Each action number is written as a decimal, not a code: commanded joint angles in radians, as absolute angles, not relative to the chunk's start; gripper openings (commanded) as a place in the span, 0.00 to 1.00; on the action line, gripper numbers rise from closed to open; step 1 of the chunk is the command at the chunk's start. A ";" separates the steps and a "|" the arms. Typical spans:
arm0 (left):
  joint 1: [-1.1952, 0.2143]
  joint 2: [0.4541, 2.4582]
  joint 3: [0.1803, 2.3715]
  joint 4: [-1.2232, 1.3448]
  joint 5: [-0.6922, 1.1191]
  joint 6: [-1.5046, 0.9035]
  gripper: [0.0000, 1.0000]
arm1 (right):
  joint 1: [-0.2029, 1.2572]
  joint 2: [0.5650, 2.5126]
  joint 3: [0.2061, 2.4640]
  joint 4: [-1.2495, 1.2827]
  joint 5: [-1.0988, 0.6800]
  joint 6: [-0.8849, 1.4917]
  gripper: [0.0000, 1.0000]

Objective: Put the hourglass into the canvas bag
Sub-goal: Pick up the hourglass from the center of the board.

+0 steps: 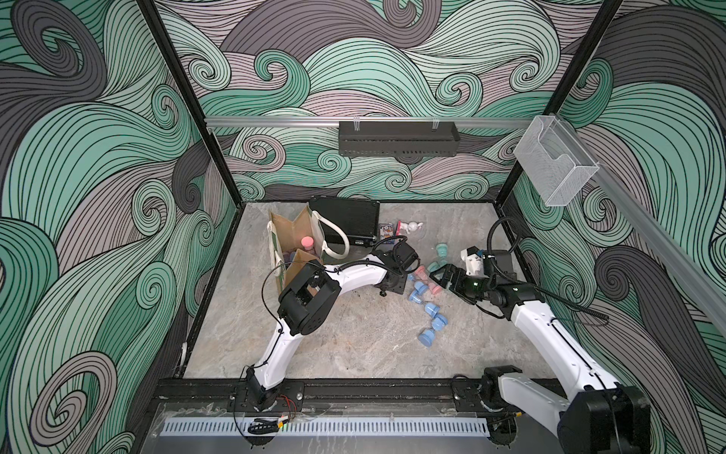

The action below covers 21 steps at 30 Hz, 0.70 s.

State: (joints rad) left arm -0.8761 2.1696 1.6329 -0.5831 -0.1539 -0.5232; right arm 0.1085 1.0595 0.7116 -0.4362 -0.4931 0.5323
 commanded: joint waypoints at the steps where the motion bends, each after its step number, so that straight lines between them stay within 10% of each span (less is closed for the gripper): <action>1: -0.885 2.193 1.640 -0.602 -0.186 -0.513 0.56 | 0.105 1.052 0.704 -0.430 -0.489 0.526 1.00; 21: -0.888 2.098 1.598 -0.558 -0.211 -0.498 0.36 | 0.106 1.039 0.727 -0.446 -0.512 0.535 1.00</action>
